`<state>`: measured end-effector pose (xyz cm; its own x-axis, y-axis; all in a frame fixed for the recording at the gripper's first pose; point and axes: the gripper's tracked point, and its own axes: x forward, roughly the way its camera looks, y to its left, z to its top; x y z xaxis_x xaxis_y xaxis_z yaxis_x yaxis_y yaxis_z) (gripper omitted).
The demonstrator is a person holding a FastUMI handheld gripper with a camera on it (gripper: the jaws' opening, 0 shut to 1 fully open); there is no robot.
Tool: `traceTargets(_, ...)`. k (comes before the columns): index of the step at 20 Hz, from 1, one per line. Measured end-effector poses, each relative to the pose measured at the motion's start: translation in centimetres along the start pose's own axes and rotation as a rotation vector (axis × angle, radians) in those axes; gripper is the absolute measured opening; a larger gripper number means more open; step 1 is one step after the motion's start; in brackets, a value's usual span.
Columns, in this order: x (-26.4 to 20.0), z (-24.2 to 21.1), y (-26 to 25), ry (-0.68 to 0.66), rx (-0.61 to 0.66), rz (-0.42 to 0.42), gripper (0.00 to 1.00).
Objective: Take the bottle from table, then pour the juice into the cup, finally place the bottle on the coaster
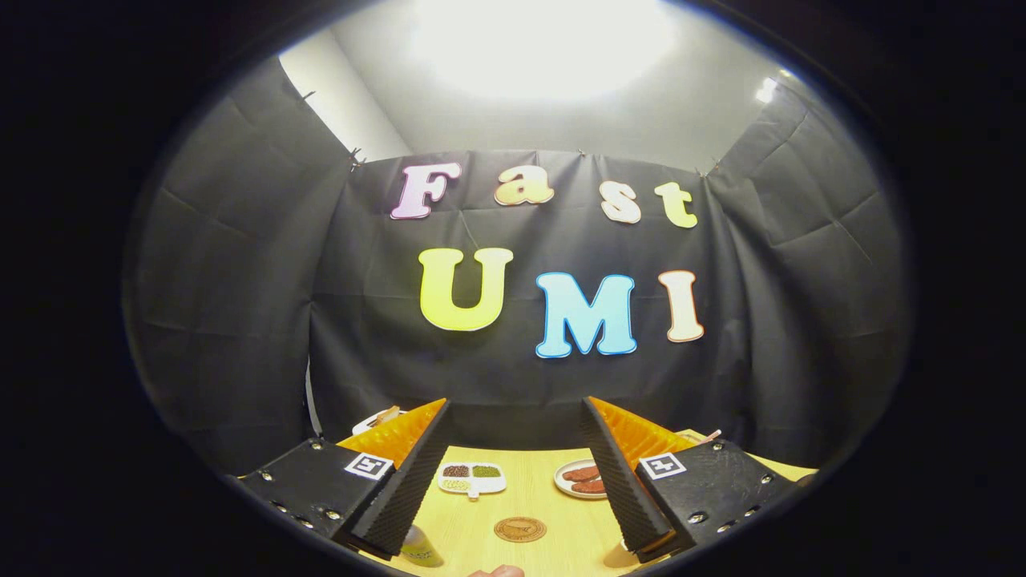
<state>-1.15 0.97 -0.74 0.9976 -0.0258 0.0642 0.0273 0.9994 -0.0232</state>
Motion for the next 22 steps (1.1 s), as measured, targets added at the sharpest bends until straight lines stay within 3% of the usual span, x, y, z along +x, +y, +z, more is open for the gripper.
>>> traceTargets(9, -0.6, -4.2, 3.5, 0.025, -0.006, 0.019, 0.96)
traceTargets(22, -1.8, -12.0, 9.9, 0.159, 0.042, 0.102, 0.97)
